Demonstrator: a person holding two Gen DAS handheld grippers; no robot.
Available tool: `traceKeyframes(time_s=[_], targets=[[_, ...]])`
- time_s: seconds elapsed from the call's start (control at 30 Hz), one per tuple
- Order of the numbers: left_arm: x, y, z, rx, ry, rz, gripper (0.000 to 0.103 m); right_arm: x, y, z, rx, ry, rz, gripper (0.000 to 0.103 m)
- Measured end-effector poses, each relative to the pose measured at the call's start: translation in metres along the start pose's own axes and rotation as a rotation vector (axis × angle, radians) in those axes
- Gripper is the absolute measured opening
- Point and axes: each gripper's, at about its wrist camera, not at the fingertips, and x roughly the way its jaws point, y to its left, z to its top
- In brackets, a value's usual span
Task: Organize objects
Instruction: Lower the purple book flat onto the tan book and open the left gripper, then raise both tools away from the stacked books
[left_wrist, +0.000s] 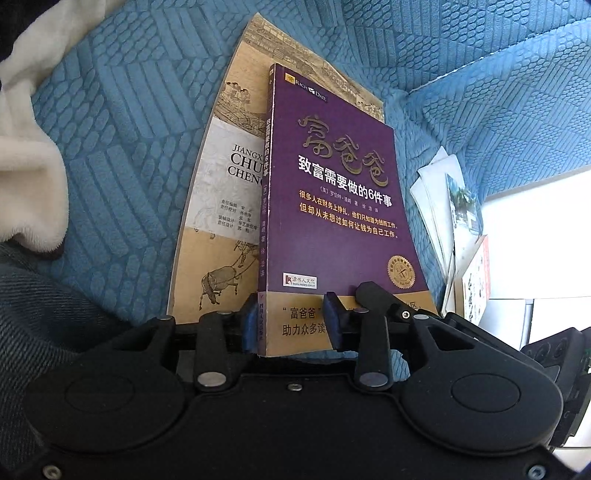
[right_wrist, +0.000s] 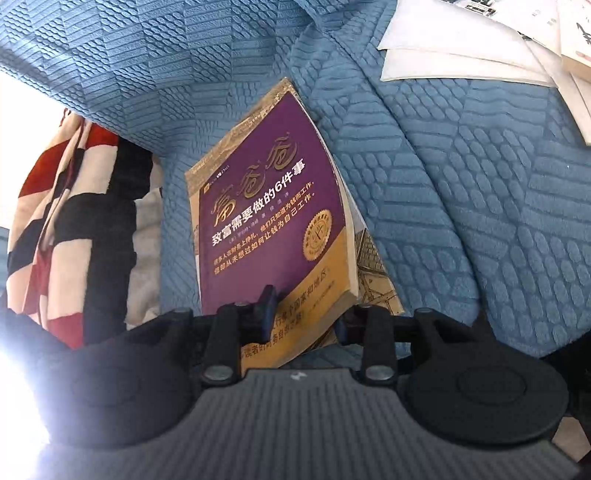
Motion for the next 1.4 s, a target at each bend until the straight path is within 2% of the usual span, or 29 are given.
traceKeyframes(time_s=[0.03,0.1,0.17,0.2,0.3,0.43,0.77,0.97,1.17,1.4], targets=[[-0.001,0.000,-0.001,0.008,0.004,0.002,0.037,0.000,-0.001,0.001,-0.001,0.004,0.001,0.037],[-0.001,-0.004,-0.002,0.031,0.005,0.009,0.049,-0.001,-0.001,0.002,0.006,0.022,-0.005,0.041],[-0.004,-0.010,-0.005,0.054,-0.002,0.020,0.069,-0.002,0.003,0.003,-0.012,0.055,-0.025,0.043],[-0.004,-0.013,-0.006,0.066,-0.008,0.030,0.070,-0.003,0.004,0.002,-0.029,0.074,-0.038,0.044],[-0.014,-0.023,-0.011,0.082,-0.028,0.034,0.070,-0.009,0.008,-0.001,-0.064,0.116,-0.082,0.046],[-0.039,-0.044,-0.018,0.132,-0.085,0.043,0.070,-0.034,0.014,-0.003,-0.119,0.099,-0.064,0.045],[-0.113,-0.128,-0.051,0.373,-0.282,0.007,0.069,-0.131,0.059,0.005,-0.321,-0.116,-0.029,0.045],[-0.139,-0.164,-0.079,0.474,-0.362,-0.011,0.070,-0.181,0.067,0.001,-0.355,-0.233,-0.009,0.046],[-0.147,-0.185,-0.107,0.521,-0.403,-0.030,0.072,-0.220,0.063,-0.015,-0.374,-0.318,-0.014,0.046],[-0.153,-0.193,-0.138,0.557,-0.439,-0.052,0.075,-0.235,0.043,-0.032,-0.319,-0.317,-0.024,0.046]])
